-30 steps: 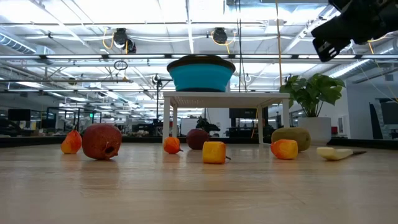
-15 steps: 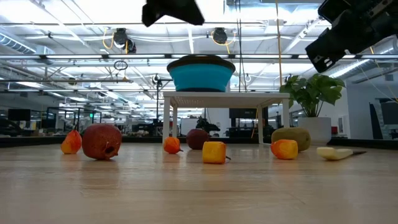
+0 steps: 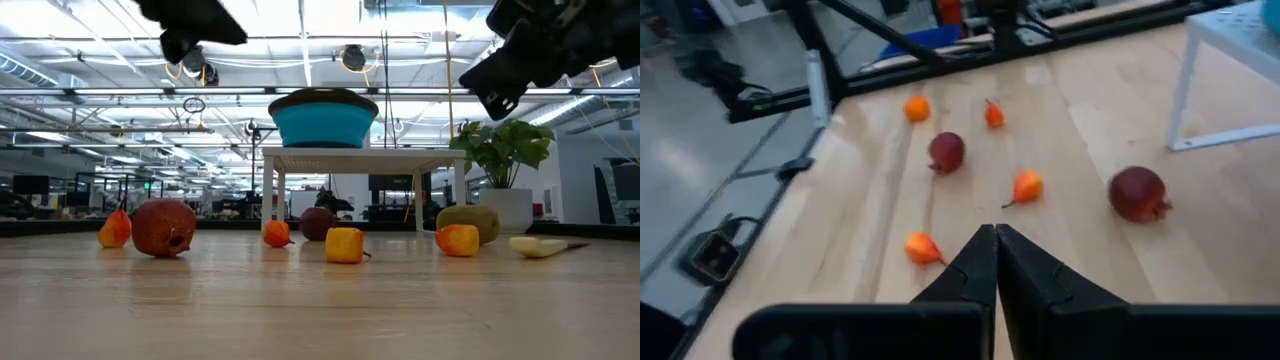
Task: Pick & Place Fruit
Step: Put the kiwi into the blue strainer bowl on the shelf
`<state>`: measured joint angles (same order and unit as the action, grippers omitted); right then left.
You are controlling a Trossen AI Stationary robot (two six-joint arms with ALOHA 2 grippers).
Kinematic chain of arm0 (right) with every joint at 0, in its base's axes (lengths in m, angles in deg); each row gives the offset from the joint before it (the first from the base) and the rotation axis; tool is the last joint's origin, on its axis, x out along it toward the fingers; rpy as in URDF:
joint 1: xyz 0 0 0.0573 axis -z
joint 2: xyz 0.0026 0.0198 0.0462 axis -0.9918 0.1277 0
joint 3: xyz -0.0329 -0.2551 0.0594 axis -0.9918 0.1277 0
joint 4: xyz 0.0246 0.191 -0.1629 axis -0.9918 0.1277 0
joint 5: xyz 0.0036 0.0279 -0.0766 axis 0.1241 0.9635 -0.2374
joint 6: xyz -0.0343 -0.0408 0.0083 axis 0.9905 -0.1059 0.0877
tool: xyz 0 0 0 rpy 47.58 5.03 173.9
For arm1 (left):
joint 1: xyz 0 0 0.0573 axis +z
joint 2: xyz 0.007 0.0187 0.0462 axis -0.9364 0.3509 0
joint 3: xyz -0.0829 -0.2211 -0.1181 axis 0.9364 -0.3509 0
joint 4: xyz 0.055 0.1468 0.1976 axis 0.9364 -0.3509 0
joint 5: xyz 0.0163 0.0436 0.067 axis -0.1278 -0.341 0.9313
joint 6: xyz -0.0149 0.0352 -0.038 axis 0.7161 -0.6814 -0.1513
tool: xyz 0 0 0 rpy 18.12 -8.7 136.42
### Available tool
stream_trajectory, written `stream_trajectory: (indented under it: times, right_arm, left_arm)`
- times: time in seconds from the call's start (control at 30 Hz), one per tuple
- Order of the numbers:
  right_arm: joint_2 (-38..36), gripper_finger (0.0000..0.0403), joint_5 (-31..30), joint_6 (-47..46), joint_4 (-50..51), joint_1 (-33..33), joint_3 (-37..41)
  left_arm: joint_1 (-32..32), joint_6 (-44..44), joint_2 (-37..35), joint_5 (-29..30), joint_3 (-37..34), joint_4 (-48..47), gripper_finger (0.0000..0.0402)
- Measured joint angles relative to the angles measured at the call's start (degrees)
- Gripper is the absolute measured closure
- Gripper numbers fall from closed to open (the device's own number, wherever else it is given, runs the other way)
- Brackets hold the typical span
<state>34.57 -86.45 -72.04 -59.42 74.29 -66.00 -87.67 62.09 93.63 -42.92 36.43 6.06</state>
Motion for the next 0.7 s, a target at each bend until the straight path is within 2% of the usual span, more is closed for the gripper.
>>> stream_trajectory:
  times: [0.23,0.37,0.53,0.7]
  right_arm:
    - [7.7,0.0402,-0.2,0.2,3.3,0.0,-6.4]
    - [12.0,0.0402,-1.5,0.1,9.1,0.0,-11.1]
    - [16.1,0.0402,-3.2,-0.5,16.9,0.0,-17.0]
    - [19.8,0.0402,-6.6,-3.6,28.6,0.0,-23.5]
  left_arm:
    - [0.2,-0.3,-11.9,0.5,-9.0,-0.2,0.0389]
    - [0.2,-0.6,-18.9,1.3,-13.5,-0.3,0.0400]
    - [0.2,-1.5,-27.0,1.5,-18.3,0.0,0.0391]
    - [0.2,-3.2,-33.9,1.5,-21.9,-0.2,0.0399]
